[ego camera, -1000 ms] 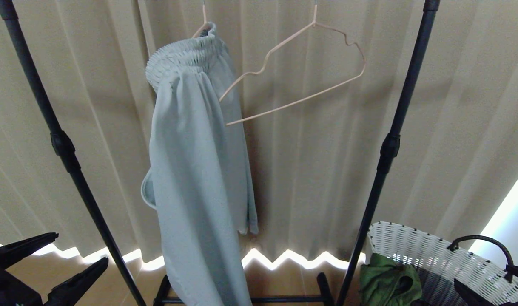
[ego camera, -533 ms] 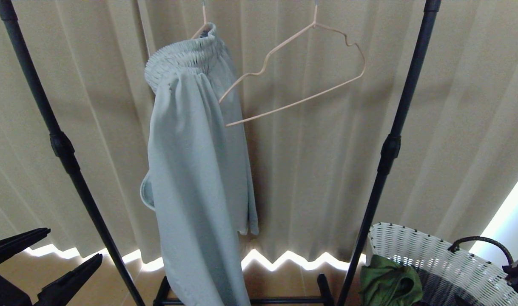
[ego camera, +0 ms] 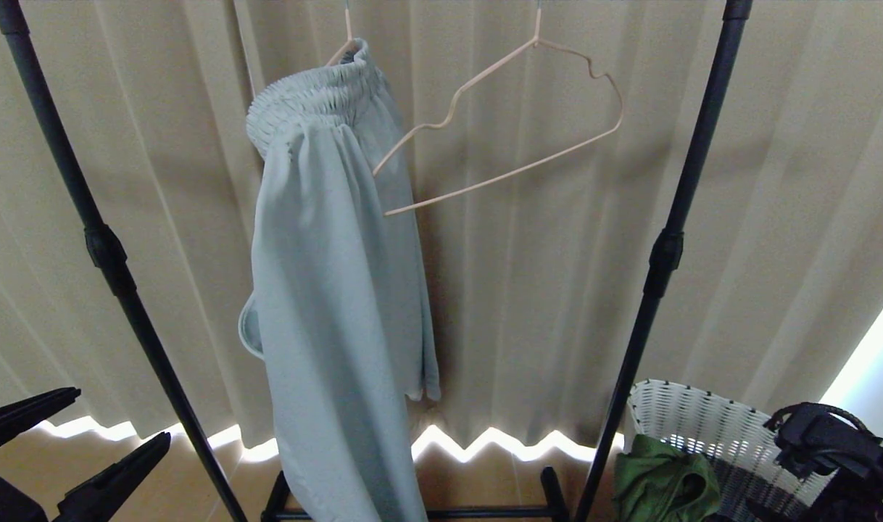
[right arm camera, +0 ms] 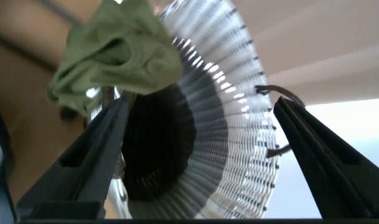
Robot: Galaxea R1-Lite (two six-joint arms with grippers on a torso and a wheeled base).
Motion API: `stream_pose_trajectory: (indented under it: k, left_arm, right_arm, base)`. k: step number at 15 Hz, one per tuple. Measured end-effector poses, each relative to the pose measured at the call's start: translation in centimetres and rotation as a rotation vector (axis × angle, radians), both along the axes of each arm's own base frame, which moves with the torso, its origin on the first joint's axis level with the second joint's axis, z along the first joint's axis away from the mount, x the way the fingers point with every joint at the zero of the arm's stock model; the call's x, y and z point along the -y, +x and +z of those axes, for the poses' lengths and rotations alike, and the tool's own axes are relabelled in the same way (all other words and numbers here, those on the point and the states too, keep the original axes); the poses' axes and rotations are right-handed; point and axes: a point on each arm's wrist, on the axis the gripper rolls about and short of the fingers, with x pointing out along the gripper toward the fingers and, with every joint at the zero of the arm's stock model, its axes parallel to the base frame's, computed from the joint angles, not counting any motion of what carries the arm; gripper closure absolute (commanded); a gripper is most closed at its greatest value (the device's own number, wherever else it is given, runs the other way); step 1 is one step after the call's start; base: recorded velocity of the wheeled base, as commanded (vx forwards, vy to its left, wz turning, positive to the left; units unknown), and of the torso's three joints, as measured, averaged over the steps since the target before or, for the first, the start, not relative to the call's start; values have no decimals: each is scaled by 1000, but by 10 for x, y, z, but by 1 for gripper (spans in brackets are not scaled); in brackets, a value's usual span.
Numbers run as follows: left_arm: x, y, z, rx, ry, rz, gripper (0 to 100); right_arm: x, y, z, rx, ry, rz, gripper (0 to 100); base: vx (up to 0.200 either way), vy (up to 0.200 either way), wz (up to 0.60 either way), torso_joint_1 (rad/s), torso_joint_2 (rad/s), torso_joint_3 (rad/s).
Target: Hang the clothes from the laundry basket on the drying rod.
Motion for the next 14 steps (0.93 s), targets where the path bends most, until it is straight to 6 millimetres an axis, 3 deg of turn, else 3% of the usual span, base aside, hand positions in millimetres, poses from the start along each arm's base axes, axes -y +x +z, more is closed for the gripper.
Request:
stream_pose_trajectory:
  k: [8, 14]
  left_arm:
    - [0, 0, 2, 8, -2, 2, 0]
    - [0, 1, 2, 5, -2, 2, 0]
  right_arm:
    - [-20, 45, -24, -121, -52, 133, 0]
    - [-18, 79, -47, -118, -124, 45, 0]
  base:
    - [0, 0, 0, 0, 0, 0]
    - [0, 0, 0, 0, 0, 0]
